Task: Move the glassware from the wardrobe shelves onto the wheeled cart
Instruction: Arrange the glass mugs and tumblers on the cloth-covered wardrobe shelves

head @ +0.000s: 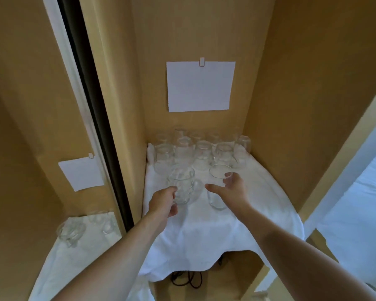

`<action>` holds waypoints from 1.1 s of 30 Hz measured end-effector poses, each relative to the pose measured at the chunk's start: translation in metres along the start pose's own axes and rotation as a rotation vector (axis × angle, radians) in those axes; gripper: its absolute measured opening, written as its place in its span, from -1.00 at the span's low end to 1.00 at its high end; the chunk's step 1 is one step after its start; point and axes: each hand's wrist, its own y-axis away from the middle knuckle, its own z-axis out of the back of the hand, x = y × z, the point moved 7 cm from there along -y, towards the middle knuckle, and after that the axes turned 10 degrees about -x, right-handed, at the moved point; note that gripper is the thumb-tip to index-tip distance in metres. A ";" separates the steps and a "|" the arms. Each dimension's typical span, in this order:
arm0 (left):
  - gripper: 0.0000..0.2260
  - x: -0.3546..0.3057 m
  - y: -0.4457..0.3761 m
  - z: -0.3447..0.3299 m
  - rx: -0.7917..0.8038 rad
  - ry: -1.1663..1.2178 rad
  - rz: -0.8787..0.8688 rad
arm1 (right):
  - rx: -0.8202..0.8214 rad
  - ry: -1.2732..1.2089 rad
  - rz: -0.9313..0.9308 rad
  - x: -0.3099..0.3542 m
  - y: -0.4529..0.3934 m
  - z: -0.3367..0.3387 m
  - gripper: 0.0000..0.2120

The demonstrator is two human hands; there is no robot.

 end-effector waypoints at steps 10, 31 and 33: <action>-0.82 0.024 -0.038 -0.011 0.006 0.134 0.091 | 0.046 -0.038 0.028 -0.020 -0.033 -0.056 -0.26; -0.81 0.025 -0.034 -0.017 -0.131 0.051 0.079 | 0.289 -0.111 0.092 -0.071 -0.093 -0.108 -0.08; -0.81 0.023 -0.041 -0.012 -0.155 -0.032 0.013 | 0.270 -0.089 0.107 -0.076 -0.092 -0.109 -0.18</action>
